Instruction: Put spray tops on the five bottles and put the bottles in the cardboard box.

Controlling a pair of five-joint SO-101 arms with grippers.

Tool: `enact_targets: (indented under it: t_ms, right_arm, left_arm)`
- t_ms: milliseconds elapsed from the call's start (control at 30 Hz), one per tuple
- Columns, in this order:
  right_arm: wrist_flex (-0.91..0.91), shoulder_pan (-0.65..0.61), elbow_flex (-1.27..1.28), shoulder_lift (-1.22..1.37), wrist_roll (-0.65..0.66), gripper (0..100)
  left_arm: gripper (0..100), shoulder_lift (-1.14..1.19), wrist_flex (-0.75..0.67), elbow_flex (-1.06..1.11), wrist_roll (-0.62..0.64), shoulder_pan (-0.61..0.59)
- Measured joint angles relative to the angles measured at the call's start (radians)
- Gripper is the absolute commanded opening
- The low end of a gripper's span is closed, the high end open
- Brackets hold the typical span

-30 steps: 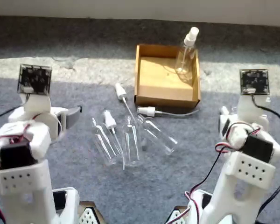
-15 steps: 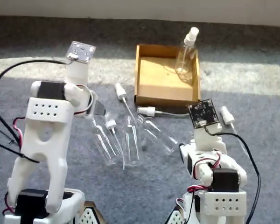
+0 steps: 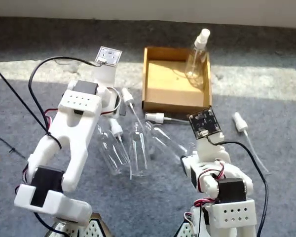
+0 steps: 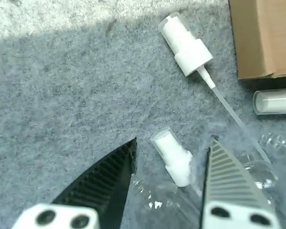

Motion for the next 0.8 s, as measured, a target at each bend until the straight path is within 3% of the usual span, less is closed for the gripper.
enact_targets:
  t_ms: [800]
  right_arm:
    - [0.000,-0.003,0.000,0.000,0.000,0.4]
  left_arm:
    - [21,0.259,-0.089,-0.005,0.005,0.003]
